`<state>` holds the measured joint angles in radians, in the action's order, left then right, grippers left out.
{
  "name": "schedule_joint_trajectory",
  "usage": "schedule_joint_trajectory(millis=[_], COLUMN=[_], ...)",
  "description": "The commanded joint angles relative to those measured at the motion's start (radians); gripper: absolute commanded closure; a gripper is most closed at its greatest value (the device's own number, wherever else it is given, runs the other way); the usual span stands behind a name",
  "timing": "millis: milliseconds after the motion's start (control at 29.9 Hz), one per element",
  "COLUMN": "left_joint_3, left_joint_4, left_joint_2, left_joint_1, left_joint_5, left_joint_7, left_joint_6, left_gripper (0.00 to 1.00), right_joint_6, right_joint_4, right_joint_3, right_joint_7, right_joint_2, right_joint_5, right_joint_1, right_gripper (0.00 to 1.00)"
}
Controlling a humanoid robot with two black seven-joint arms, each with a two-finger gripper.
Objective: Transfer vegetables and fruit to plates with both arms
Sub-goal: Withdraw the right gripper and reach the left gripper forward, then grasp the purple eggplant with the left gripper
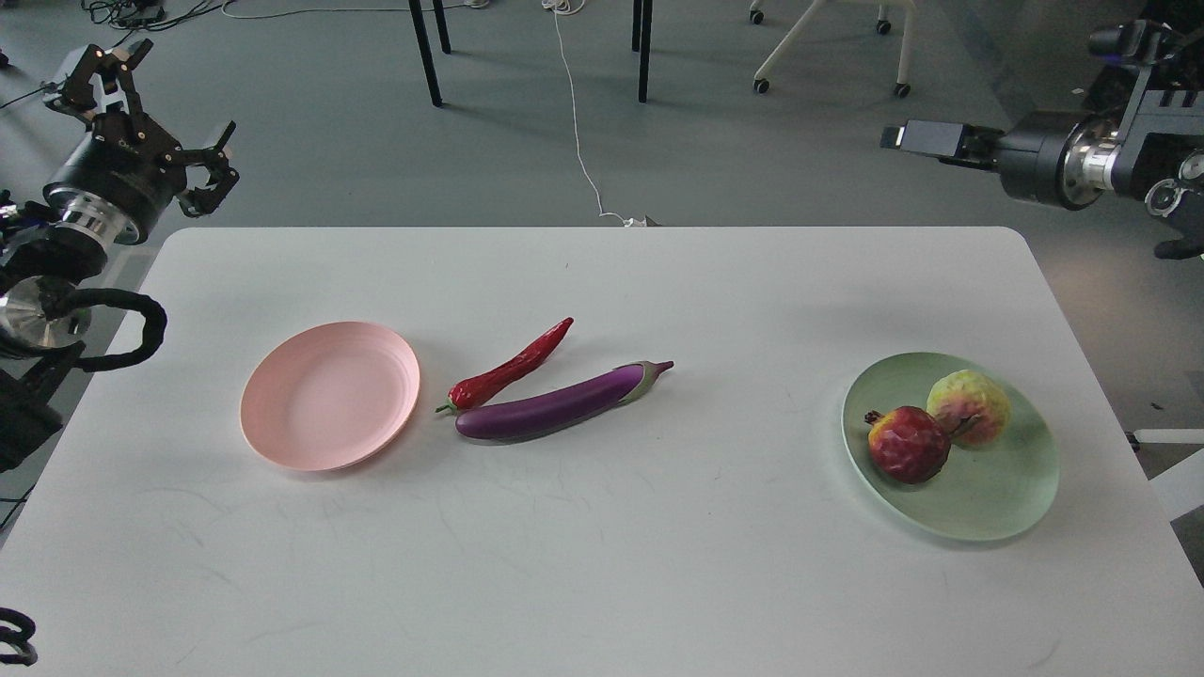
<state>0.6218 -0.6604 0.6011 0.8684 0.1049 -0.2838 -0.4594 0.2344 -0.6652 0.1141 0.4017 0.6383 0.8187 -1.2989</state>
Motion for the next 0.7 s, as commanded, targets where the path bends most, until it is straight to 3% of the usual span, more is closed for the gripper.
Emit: schedule_joint_trajectory(millis=[0, 167, 401, 535, 668], left_joint_3=[-0.001, 0.001, -0.005, -0.079, -0.213], left_joint_4=[-0.071, -0.208, -0.456, -0.556, -0.581], left_joint_2=[-0.003, -0.033, -0.080, -0.115, -0.130], left_joint_1=[0.040, 0.063, 0.026, -0.012, -0.009], left_joint_5=[0.227, 0.589, 0.975, 1.143, 1.361], left_joint_7=[-0.006, -0.008, -0.051, -0.051, -0.051], left_joint_6=[0.004, 0.011, 0.074, 0.146, 0.212], left_gripper=[0.02, 0.02, 0.02, 0.02, 0.05], right_joint_6=[-0.003, 0.000, 0.010, 0.013, 0.069], right_joint_4=[0.035, 0.039, 0.041, 0.041, 0.042], right_joint_3=[-0.238, -0.454, -0.524, -0.557, -0.641], right_joint_7=[-0.003, -0.001, 0.016, 0.013, 0.006], right_joint_2=[-0.011, -0.012, 0.000, 0.017, 0.021], right_joint_5=[-0.042, -0.246, -0.686, -0.890, -1.030], right_joint_1=[0.116, 0.246, 0.335, 0.374, 0.443], right_gripper=[0.01, 0.01, 0.00, 0.00, 0.00])
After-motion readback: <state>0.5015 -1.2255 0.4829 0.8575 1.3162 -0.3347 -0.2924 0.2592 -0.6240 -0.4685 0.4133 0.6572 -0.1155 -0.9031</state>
